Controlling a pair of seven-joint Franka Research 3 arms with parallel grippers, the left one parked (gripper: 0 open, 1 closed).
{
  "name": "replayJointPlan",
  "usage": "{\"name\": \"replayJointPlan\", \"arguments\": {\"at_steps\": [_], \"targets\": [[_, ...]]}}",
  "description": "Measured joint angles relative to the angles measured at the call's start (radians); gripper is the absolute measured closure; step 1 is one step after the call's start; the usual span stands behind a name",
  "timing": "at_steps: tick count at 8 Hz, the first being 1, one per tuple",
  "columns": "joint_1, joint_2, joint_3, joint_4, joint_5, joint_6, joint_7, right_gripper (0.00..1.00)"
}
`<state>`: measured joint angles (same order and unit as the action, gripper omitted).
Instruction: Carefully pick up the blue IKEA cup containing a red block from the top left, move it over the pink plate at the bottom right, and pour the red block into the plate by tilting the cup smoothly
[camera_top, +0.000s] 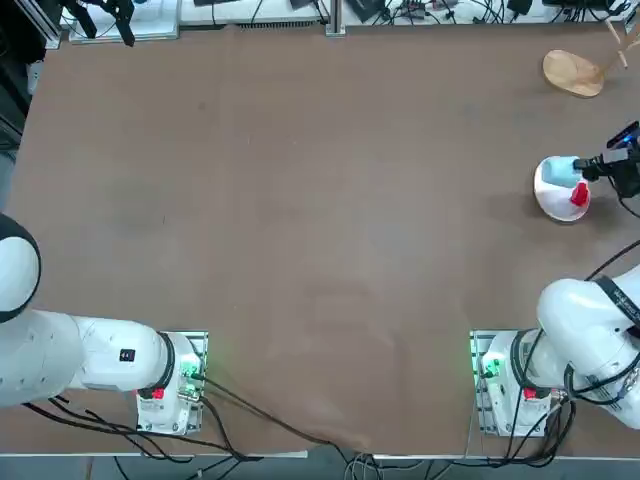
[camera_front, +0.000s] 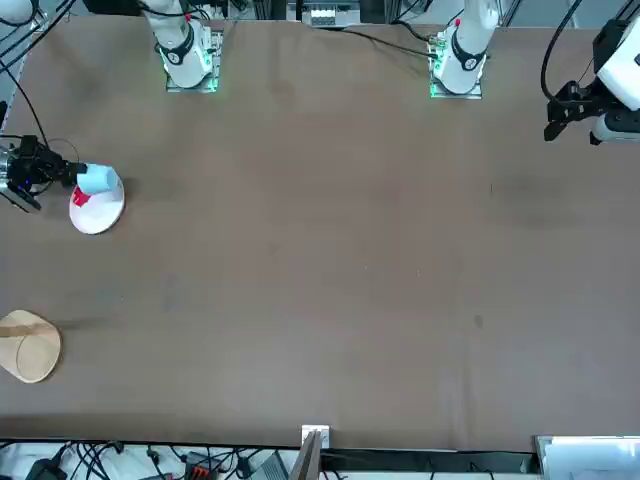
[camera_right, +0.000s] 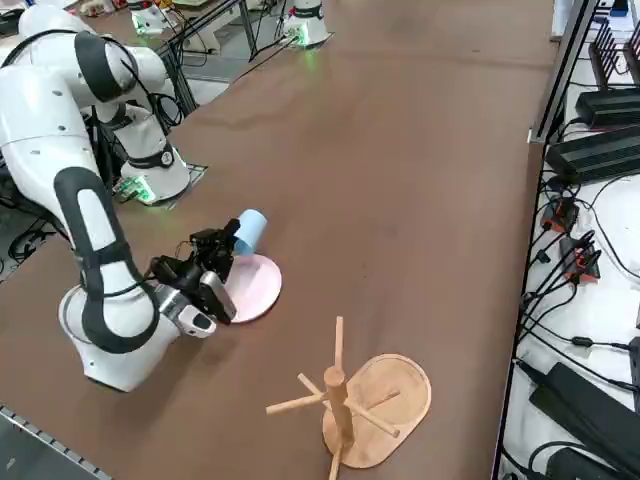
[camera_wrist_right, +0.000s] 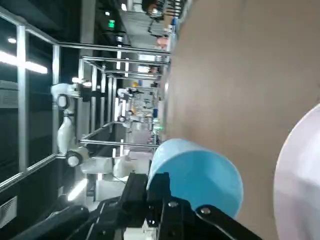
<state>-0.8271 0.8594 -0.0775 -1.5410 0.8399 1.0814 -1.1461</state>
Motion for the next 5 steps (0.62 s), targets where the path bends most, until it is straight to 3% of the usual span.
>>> {"name": "replayJointPlan", "arguments": {"at_steps": [2,5], "targets": [[0.08,-0.118,0.0,-0.04,0.0,0.109,0.142,0.97],[0.242,-0.386,0.0,-0.191,-0.028,0.369,0.282,0.97]]}}
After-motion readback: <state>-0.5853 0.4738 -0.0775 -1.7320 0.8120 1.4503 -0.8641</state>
